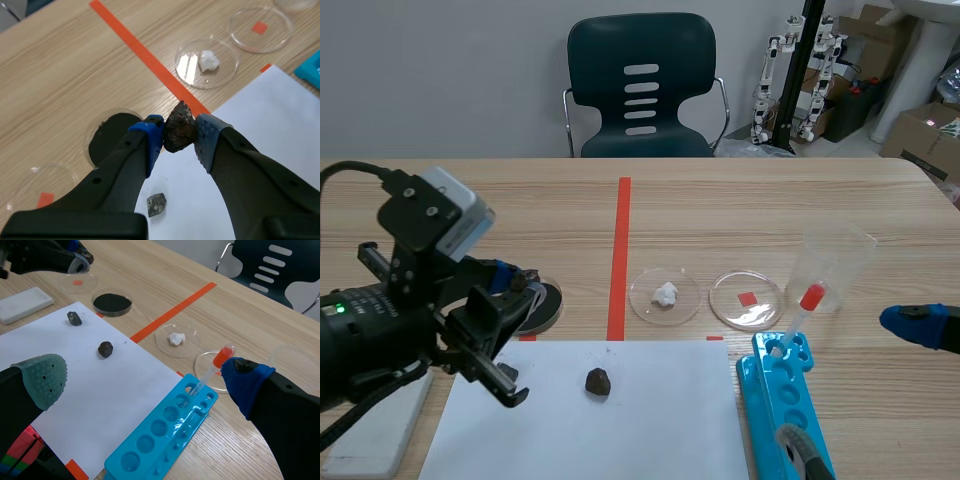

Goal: Pick up the right mineral with the left hand

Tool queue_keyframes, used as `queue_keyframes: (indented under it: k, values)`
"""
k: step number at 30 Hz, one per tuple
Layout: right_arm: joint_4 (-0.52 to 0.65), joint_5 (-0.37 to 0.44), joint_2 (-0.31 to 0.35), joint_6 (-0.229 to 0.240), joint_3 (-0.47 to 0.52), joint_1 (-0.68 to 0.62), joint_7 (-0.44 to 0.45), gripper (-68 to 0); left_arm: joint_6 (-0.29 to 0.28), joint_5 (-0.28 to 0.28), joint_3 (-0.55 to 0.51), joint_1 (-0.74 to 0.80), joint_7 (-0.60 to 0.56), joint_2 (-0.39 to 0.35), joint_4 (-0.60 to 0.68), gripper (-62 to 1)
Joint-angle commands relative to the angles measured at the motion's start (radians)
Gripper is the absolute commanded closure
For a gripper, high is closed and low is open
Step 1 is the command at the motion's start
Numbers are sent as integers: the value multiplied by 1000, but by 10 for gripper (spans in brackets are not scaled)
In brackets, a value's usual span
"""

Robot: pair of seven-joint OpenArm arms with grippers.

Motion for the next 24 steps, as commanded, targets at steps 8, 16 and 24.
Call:
queue_keyframes:
  k: [8, 16, 24]
  values:
    - [12, 10, 0, 0, 1, 0, 14, -653, 2, 18, -87, 254, -264, -134, 169, -89]
    - [12, 10, 0, 0, 1, 0, 14, -653, 2, 89, -207, 467, -461, -138, 225, -89]
    - [12, 10, 0, 0, 1, 0, 14, -653, 5, 175, -254, 579, -619, -127, 272, -89]
